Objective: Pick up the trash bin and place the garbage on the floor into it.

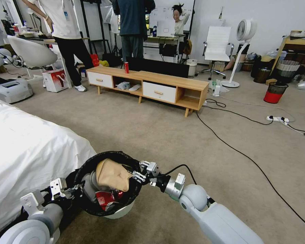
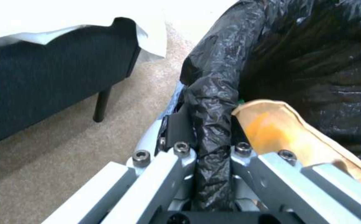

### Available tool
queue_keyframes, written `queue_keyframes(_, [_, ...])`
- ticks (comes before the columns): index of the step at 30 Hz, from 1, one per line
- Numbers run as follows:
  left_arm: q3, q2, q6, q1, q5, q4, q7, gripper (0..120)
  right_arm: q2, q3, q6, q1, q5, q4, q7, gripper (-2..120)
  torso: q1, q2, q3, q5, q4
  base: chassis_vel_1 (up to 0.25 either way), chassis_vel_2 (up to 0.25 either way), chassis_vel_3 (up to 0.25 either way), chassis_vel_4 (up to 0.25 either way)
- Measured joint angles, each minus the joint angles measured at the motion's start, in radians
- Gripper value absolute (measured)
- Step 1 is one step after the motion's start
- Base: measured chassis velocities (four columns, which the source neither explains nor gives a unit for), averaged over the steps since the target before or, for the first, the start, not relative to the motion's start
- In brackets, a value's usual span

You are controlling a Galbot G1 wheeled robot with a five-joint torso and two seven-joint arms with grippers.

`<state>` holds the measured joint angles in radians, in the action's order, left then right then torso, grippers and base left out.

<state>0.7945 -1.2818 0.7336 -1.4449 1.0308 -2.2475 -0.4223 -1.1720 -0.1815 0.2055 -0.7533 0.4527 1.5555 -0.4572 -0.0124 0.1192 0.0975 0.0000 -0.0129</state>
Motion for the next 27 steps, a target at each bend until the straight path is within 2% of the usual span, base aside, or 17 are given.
queue_keyframes(2, [0.0, 0.0, 0.0, 0.0, 0.0, 0.0, 0.0, 3, -0.001, 0.0, 0.0, 0.001, -0.001, -0.002, 0.001, 59, 0.0, 0.0, 0.0, 0.0, 0.0, 0.0, 0.0, 0.0, 0.0])
queue_keyframes(5, [0.001, -0.004, 0.0, 0.001, 0.0, 0.0, 0.0, 3, -0.007, -0.002, -0.001, 0.001, -0.002, -0.012, 0.006, 78, 0.0, 0.0, 0.0, 0.0, 0.0002, 0.0, 0.0, 0.0, 0.0])
queue_keyframes(8, [0.001, -0.006, 0.0, 0.0, 0.0, 0.003, 0.0, 3, -0.005, -0.003, 0.0, -0.004, -0.002, -0.012, 0.006, 83, 0.0, 0.0, 0.0, 0.0, 0.0001, 0.0, 0.0, 0.0, 0.0])
queue_keyframes(12, [0.003, -0.008, -0.002, 0.001, 0.0, 0.008, 0.0, 3, 0.014, -0.002, 0.001, -0.013, -0.001, -0.008, 0.012, 98, 0.0, 0.0, 0.0, 0.0, -0.0001, 0.0, 0.0, 0.0, 0.0])
queue_keyframes(21, [0.013, -0.006, -0.006, 0.004, -0.002, 0.013, -0.002, 3, 0.031, 0.073, -0.013, 0.016, 0.029, 0.046, 0.06, 100, 0.0, 0.0, 0.0, 0.0, 0.0, 0.0, 0.0, 0.0, 0.0])
queue_keyframes(23, [0.013, -0.007, -0.006, 0.005, -0.012, 0.013, 0.0, 3, 0.029, 0.127, -0.058, 0.034, 0.032, 0.077, 0.159, 100, 0.0, 0.0, 0.0, 0.0, 0.0, 0.0, 0.0, 0.0, 0.0])
queue_keyframes(24, [0.013, -0.007, -0.006, 0.005, -0.012, 0.013, 0.0, 3, 0.029, 0.127, -0.058, 0.034, 0.032, 0.077, 0.159, 100, 0.0, 0.0, 0.0, 0.0, 0.0, 0.0, 0.0, 0.0, 0.0])
queue_keyframes(26, [0.015, -0.006, -0.007, 0.006, -0.014, 0.013, 0.002, 3, 0.025, 0.16, -0.127, 0.045, 0.032, 0.104, 0.288, 100, 0.0, 0.0, 0.0, 0.0, 0.0, 0.0, 0.0, 0.0, 0.0])
queue_keyframes(27, [0.015, -0.006, -0.007, 0.006, -0.014, 0.013, 0.002, 3, 0.025, 0.16, -0.127, 0.045, 0.032, 0.104, 0.288, 100, 0.0, 0.0, 0.0, 0.0, 0.0, 0.0, 0.0, 0.0, 0.0])
